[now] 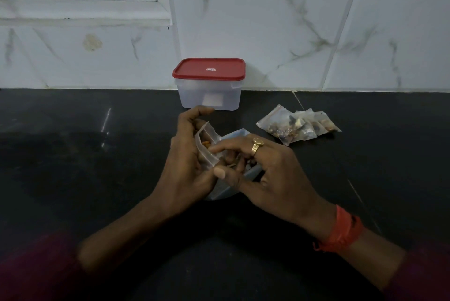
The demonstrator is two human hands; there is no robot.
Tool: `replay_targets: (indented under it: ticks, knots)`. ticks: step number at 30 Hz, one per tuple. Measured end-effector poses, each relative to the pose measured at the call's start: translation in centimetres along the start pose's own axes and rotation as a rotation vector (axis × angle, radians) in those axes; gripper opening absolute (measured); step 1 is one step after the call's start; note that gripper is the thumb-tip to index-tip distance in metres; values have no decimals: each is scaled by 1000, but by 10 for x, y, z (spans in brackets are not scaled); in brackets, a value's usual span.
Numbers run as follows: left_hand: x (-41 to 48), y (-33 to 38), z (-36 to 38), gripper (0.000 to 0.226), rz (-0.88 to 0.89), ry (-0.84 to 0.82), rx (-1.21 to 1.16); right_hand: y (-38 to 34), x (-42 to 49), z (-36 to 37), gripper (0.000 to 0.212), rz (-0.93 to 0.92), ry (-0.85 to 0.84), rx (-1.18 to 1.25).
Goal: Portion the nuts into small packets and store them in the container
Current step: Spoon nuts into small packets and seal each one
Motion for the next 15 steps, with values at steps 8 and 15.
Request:
replay_targets:
  ticks: [8,15]
  knots:
    - [-2,-2,4,88,4,-103,36,5,0,-17,11,15,116,21]
    - [1,-7,-11,49,-98,58,-290,0,4,-52,8,-62,215,94]
Point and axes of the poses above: each hand's wrist, its own x-axis towards the middle knuckle, its own z-axis out of the palm, y = z × x, the point moved 5 cm from there along x, towards the middle knuckle, and after that the axes turned 13 degrees about x, right-handed, at the moved point
